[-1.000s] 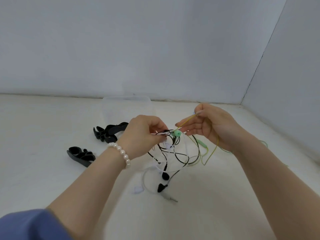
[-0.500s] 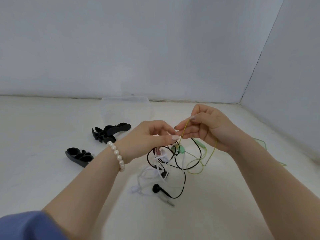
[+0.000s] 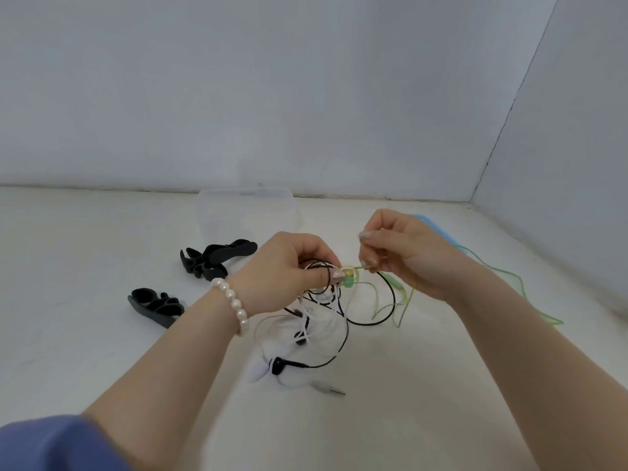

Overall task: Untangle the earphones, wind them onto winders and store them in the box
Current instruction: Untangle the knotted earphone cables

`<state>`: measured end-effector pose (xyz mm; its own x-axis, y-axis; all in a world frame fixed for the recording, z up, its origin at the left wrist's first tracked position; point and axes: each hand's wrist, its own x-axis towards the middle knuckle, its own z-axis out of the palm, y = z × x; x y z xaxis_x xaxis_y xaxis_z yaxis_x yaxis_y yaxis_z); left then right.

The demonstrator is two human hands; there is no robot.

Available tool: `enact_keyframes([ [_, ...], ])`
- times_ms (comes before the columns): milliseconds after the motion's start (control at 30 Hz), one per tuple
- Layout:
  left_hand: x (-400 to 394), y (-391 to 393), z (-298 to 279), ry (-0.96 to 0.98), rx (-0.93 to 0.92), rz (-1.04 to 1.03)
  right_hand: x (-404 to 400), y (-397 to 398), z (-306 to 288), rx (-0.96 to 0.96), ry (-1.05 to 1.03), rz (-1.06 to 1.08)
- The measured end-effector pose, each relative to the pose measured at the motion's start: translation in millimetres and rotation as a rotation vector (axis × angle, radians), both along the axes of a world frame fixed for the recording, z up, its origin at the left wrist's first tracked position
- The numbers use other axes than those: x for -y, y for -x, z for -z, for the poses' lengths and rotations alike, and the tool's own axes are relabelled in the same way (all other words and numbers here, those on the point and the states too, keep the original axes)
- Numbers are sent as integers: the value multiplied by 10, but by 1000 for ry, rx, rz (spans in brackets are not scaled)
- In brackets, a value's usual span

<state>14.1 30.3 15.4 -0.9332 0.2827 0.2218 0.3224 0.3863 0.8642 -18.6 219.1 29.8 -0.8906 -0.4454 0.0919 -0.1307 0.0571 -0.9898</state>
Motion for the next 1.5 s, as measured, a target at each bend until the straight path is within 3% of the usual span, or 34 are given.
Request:
enact_keyframes([
  [100,0,12,28,-29,-49,-2,31,-26,-11,-80,-192,-29],
  [433,-35,25,47,-118,-64,-19,-36,-45,-103,-142,-494,9],
  [900,-53,21,34,-180,12,-28,-67,1,-85,-119,-293,56],
  [1000,-15,19,19,-202,4,23,-76,30,-66,-145,-287,138],
  [1267,10,34,63,-39,88,277,-31,-4,-66,-179,-389,190],
  [1500,184,75,58,145,194,241,-278,167,-116,87,-47,383],
])
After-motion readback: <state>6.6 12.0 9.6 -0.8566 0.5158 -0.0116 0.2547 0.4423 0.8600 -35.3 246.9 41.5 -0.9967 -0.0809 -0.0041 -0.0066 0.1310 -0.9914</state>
